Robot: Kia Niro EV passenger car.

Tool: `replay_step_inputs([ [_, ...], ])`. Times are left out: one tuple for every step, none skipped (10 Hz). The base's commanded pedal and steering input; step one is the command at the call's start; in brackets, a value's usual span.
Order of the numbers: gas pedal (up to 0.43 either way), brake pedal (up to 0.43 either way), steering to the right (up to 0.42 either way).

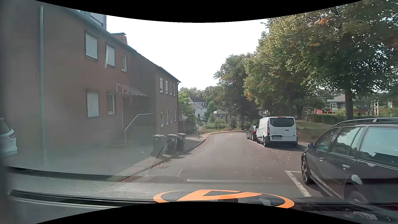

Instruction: Follow the waypoints while adhering to traffic rules and regulations

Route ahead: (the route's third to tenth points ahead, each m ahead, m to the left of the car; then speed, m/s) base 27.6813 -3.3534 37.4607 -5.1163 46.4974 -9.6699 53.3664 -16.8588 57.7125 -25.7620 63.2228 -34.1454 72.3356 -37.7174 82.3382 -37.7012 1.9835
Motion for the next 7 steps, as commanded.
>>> replay_step_inputs([
  [0.000, 0.012, -0.384],
  [0.000, 0.000, -0.336],
  [0.000, 0.000, -0.268],
  [0.000, 0.000, -0.185],
  [0.000, 0.000, -0.103],
  [0.000, 0.000, -0.027],
  [0.000, 0.000, 0.034],
])
